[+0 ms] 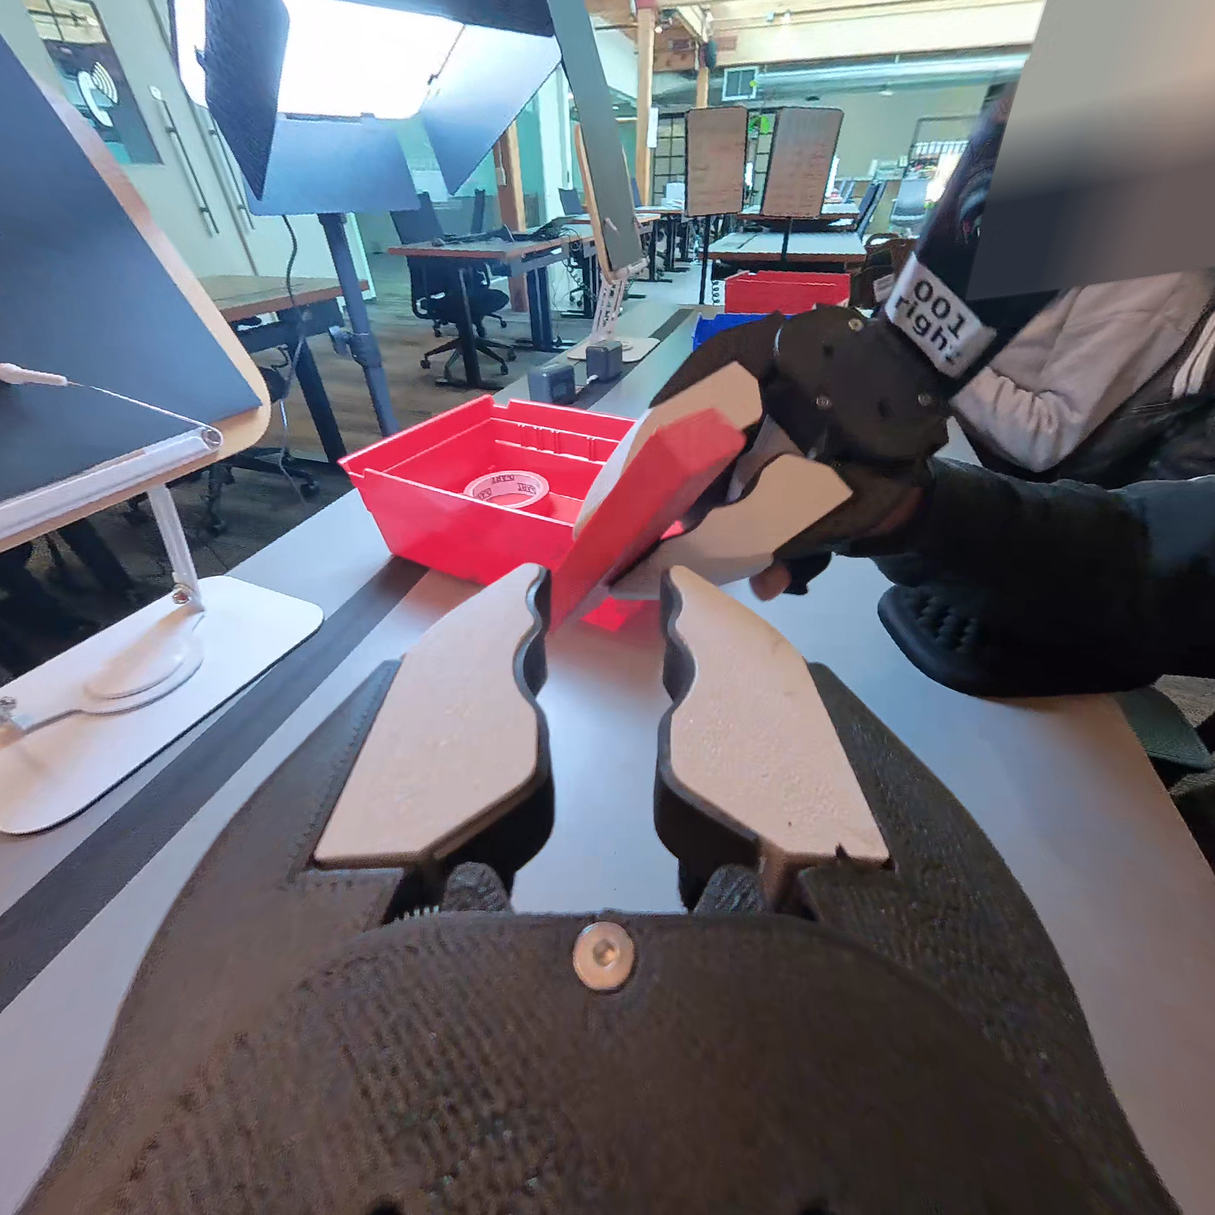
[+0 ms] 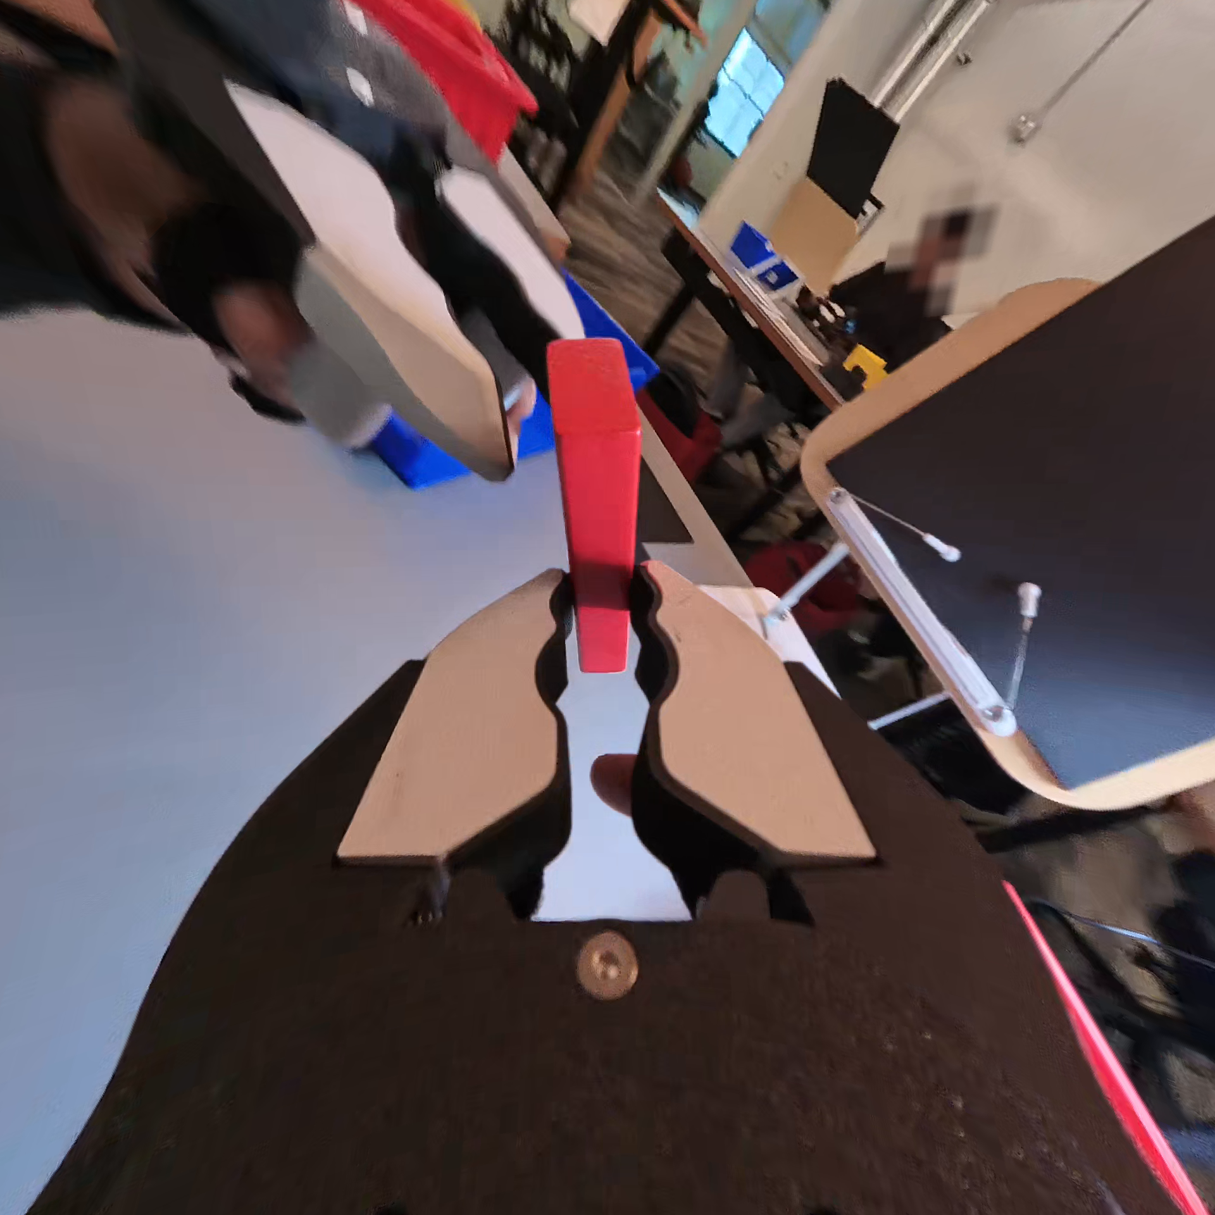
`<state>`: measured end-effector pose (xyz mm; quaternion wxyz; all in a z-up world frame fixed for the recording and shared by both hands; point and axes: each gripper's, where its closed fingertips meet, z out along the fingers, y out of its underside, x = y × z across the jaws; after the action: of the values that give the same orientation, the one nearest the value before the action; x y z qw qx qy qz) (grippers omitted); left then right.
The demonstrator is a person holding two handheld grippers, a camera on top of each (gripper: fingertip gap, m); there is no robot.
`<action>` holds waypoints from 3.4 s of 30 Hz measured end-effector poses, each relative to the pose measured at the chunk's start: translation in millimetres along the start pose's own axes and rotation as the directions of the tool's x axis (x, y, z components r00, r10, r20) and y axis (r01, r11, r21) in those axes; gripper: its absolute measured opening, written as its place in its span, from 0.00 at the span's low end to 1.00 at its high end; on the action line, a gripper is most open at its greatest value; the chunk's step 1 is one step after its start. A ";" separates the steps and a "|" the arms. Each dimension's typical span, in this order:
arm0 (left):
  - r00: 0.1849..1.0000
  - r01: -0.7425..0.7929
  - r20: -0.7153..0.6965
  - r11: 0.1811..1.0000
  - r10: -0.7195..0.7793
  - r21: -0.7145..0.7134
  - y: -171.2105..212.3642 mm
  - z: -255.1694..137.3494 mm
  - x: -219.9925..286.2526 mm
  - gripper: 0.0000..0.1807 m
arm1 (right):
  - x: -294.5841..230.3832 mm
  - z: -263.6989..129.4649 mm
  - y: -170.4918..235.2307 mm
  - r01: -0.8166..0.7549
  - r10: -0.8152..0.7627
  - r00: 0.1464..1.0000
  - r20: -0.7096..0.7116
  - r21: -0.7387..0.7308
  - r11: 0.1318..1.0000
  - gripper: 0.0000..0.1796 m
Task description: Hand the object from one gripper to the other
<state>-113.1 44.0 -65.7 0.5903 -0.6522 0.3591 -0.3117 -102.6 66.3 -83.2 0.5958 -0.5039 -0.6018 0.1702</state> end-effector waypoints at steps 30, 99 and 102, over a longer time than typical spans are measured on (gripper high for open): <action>0.916 -0.359 0.166 0.931 0.364 -0.059 -3.8 -5.0 -7.4 0.10 | 24.6 -10.1 -0.5 0.043 -0.040 0.996 -0.074 0.044 0.998 0.21; 0.996 -0.060 0.061 0.995 0.065 -0.076 11.9 16.8 2.0 0.41 | -13.4 -11.7 -21.1 0.517 -0.467 0.848 -0.251 0.198 0.833 0.09; 0.992 0.116 -0.039 0.990 -0.119 -0.076 20.5 10.3 -2.7 0.48 | -23.7 -20.3 -28.5 0.446 -0.426 0.895 -0.133 0.293 0.846 0.10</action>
<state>-108.0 51.0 -87.1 0.5386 -0.6867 0.3441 -0.3464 -101.2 26.7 -68.4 0.7101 -0.2575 -0.6463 0.1087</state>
